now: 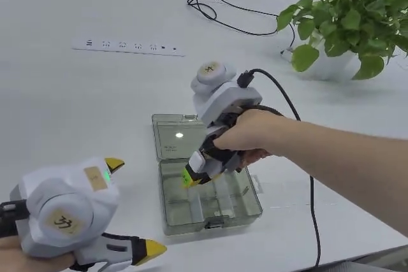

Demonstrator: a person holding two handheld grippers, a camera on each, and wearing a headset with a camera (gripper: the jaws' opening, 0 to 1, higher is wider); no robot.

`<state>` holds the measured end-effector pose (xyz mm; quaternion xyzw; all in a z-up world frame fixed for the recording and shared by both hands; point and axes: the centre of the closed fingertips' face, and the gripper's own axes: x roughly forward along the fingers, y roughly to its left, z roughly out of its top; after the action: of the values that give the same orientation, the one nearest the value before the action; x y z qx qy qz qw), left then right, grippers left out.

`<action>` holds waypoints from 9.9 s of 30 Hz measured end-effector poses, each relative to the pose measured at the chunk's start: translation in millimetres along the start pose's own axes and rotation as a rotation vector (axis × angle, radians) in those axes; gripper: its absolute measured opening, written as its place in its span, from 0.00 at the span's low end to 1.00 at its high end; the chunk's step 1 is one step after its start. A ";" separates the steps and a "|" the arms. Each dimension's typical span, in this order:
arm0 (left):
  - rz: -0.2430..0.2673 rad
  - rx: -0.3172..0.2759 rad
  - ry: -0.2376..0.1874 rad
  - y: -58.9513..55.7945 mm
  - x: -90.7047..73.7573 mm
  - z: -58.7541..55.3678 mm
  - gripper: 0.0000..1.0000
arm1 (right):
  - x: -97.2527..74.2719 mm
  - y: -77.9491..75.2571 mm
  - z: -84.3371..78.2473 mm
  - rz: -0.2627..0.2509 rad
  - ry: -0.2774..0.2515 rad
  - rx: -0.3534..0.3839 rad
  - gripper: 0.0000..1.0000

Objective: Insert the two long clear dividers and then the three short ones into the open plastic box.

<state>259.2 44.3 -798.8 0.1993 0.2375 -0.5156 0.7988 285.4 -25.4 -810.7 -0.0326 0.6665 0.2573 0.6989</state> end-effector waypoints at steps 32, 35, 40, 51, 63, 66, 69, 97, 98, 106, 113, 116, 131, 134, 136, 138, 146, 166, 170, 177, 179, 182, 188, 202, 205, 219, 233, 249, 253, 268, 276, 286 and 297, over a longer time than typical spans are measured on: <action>0.095 -0.054 0.025 20.2 -15.1 16.7 0.92 | -64.6 7.6 -2.4 0.198 -0.653 -0.397 1.00; 0.109 -0.074 0.014 20.8 -14.8 19.3 0.92 | -68.0 -2.3 -9.5 0.136 -0.694 -0.501 1.00; 0.121 -0.084 0.019 17.8 -11.6 21.7 0.92 | -75.1 -8.6 -24.3 0.174 -0.734 -0.501 1.00; 0.163 -0.115 0.014 20.2 -6.4 27.0 0.91 | -100.5 -52.6 -48.1 0.141 -0.818 -0.549 1.00; 0.177 -0.100 0.024 22.8 -7.2 32.2 0.91 | -104.5 -91.2 -56.5 0.100 -0.745 -0.602 1.00; 0.182 -0.100 0.023 23.4 -8.4 32.6 0.91 | -104.0 -100.1 -55.9 0.077 -0.704 -0.639 1.00; 0.185 -0.102 0.025 23.2 -9.1 31.6 0.91 | -98.6 -106.8 -60.6 0.060 -0.619 -0.715 1.00; 0.131 -0.105 0.003 12.0 -8.4 32.1 0.90 | -11.0 -152.1 -86.3 -0.027 -0.075 -1.093 0.47; 0.127 -0.104 0.005 11.2 -8.7 31.9 0.90 | -10.5 -151.9 -87.3 -0.027 -0.070 -1.092 0.46; 0.111 -0.098 0.003 9.8 -10.6 32.5 0.90 | -11.2 -151.7 -86.3 -0.026 -0.066 -1.089 0.46; 0.108 -0.102 0.000 10.5 -9.6 33.1 0.90 | -12.8 -153.0 -80.8 -0.034 -0.081 -1.066 0.35; 0.109 -0.107 -0.006 10.8 -8.9 33.4 0.90 | -12.7 -152.4 -80.4 -0.041 -0.076 -1.066 0.33; 0.114 -0.134 -0.024 13.4 -11.2 32.6 0.89 | -13.7 -151.0 -80.1 -0.084 -0.064 -1.074 0.32; 0.111 -0.137 -0.025 13.4 -11.8 31.7 0.89 | -14.6 -151.6 -78.5 -0.102 -0.072 -1.071 0.32; 0.110 -0.136 -0.022 13.8 -12.4 30.6 0.89 | -18.0 -150.6 -74.9 -0.116 -0.098 -1.050 0.32; 0.109 -0.138 -0.028 14.5 -13.4 31.5 0.89 | -23.0 -150.4 -71.7 -0.130 -0.120 -1.036 0.32; 0.104 -0.150 -0.048 18.5 -13.5 35.0 0.89 | -45.3 -159.5 -58.8 -0.193 -0.215 -0.946 0.32; 0.090 -0.243 -0.120 25.8 -7.6 57.7 0.86 | -113.3 -90.3 -8.4 -0.266 -0.456 -1.049 0.32; 0.080 -0.280 -0.142 26.8 -5.4 64.9 0.83 | -115.6 -70.0 -1.2 -0.297 -0.473 -1.114 0.32; 0.036 -0.404 -0.198 25.4 -0.1 84.8 0.76 | -117.8 -42.1 10.9 -0.393 -0.509 -1.226 0.32; 0.017 -0.455 -0.221 26.1 2.6 93.3 0.72 | -116.1 -36.5 13.5 -0.409 -0.516 -1.248 0.32; -0.008 -0.526 -0.246 30.0 8.4 103.5 0.65 | -112.5 -30.1 16.5 -0.425 -0.515 -1.279 0.32; -0.088 -0.634 -0.266 24.1 24.2 121.1 0.45 | -108.3 -17.0 23.7 -0.429 -0.531 -1.307 0.32; -0.180 -0.821 -0.286 17.6 34.9 126.8 0.10 | -98.5 -7.7 18.8 -0.428 -0.507 -1.351 0.32; -0.201 -0.841 -0.287 14.6 34.8 126.3 0.05 | -96.0 -6.9 17.3 -0.432 -0.498 -1.364 0.32; -0.250 -0.916 -0.299 6.3 32.7 123.1 0.00 | -88.9 5.4 11.7 -0.412 -0.496 -1.382 0.32; -0.289 -0.937 -0.296 1.1 27.5 117.4 0.00 | -86.8 18.3 5.7 -0.275 -0.532 -1.324 0.50; -0.292 -0.530 -0.305 -5.4 9.8 113.1 0.00 | -132.1 12.3 26.3 0.115 -0.401 -1.077 0.47; -0.299 -0.435 -0.306 -15.8 8.4 112.0 0.00 | -132.2 24.5 15.7 0.221 -0.306 -1.086 0.35; -0.296 -0.314 -0.366 -25.5 2.2 110.3 0.00 | -101.4 38.9 -14.5 0.332 -0.045 -1.073 0.12; -0.306 -0.302 -0.375 -29.3 1.0 111.4 0.00 | -97.2 43.2 -20.8 0.346 0.009 -1.084 0.08; -0.317 -0.280 -0.378 -32.6 0.9 113.0 0.00 | -94.7 43.1 -26.5 0.350 0.056 -1.094 0.03; -0.301 -0.282 -0.362 -31.3 1.0 106.1 0.00 | -89.0 47.5 -25.2 0.315 0.082 -1.122 0.02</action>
<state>249.2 -28.4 -716.0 -0.0468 0.1875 -0.6174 0.7625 245.0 -22.2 -714.9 -0.3081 0.4517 0.6704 0.5016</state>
